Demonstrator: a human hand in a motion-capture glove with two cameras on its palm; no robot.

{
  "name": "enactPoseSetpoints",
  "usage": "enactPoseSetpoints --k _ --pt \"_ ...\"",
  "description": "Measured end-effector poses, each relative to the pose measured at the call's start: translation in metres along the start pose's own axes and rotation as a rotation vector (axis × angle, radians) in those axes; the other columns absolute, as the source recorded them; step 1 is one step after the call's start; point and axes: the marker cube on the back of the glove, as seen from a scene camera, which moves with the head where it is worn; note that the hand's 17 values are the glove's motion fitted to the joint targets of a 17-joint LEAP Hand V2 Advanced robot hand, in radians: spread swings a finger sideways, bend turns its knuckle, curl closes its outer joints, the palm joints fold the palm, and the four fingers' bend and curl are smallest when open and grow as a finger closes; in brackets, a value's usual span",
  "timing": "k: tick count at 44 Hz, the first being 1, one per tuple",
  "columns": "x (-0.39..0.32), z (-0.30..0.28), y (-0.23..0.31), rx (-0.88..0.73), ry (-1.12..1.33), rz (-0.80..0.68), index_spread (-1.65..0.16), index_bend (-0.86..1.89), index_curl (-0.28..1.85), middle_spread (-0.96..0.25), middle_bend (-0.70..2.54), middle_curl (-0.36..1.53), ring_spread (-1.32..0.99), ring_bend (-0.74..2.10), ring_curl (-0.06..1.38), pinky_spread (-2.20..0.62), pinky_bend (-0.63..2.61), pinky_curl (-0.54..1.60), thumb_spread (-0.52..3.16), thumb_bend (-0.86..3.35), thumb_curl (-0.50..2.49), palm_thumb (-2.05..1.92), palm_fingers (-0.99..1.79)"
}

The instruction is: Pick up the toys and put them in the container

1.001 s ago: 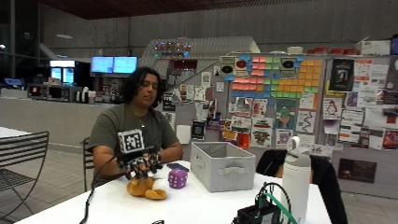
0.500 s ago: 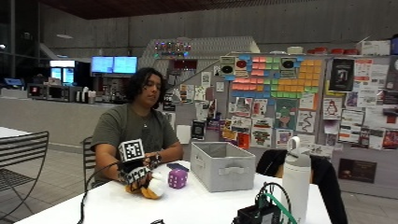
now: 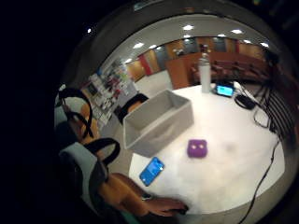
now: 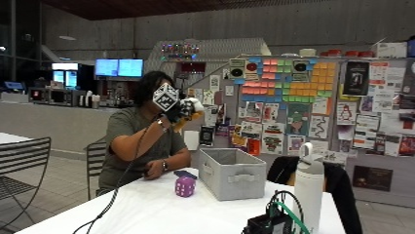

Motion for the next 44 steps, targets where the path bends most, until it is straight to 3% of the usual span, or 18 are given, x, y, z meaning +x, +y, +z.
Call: enactPoseSetpoints --k 6,16,22,24,25,26,31,35,44 --pt "-0.026 0.040 -0.059 0.022 -0.001 -0.006 -0.21 0.72 0.46 -0.29 1.26 0.73 -0.32 1.57 0.63 -0.44 1.17 0.58 1.61 0.09 0.26 0.04 1.19" --pt "0.024 0.083 -0.134 0.027 0.055 0.110 -0.20 0.74 0.51 -0.28 1.27 0.75 -0.32 1.58 0.63 -0.43 1.20 0.59 1.60 0.09 0.26 0.00 1.12" --pt "0.056 0.109 -0.143 -0.115 0.095 0.188 -0.21 0.66 0.53 -0.27 1.20 0.74 -0.31 1.48 0.60 -0.42 1.15 0.56 1.59 0.08 0.26 -0.01 0.94" --pt "0.067 0.116 -0.140 -0.204 0.055 0.234 -0.23 0.53 0.52 -0.27 1.10 0.71 -0.32 1.39 0.58 -0.38 1.12 0.56 1.58 0.07 0.26 -0.02 0.51" --pt "0.072 0.119 -0.137 -0.238 0.033 0.259 -0.24 0.50 0.53 -0.25 1.00 0.69 -0.31 1.28 0.57 -0.29 1.09 0.58 1.54 0.05 0.26 -0.04 0.03" --pt "0.077 0.120 -0.134 -0.261 0.012 0.280 -0.24 0.52 0.58 -0.23 0.94 0.68 -0.28 1.20 0.59 -0.26 1.13 0.64 1.52 0.03 0.25 -0.05 -0.18" --pt "0.100 0.110 -0.112 -0.275 0.021 0.297 -0.28 0.42 0.45 -0.18 0.79 0.58 -0.25 0.91 0.43 -0.15 1.09 0.50 1.45 -0.03 0.24 -0.06 -0.10" --pt "0.123 0.098 -0.079 -0.301 0.128 0.289 -0.31 0.48 0.43 -0.18 0.74 0.55 -0.25 0.87 0.36 -0.09 1.02 0.44 1.42 -0.04 0.24 -0.06 0.09" --pt "0.170 0.095 0.026 -0.372 0.287 0.337 -0.33 0.57 0.45 -0.19 0.70 0.52 -0.27 0.90 0.34 -0.04 0.91 0.38 1.44 -0.01 0.24 -0.01 0.24"
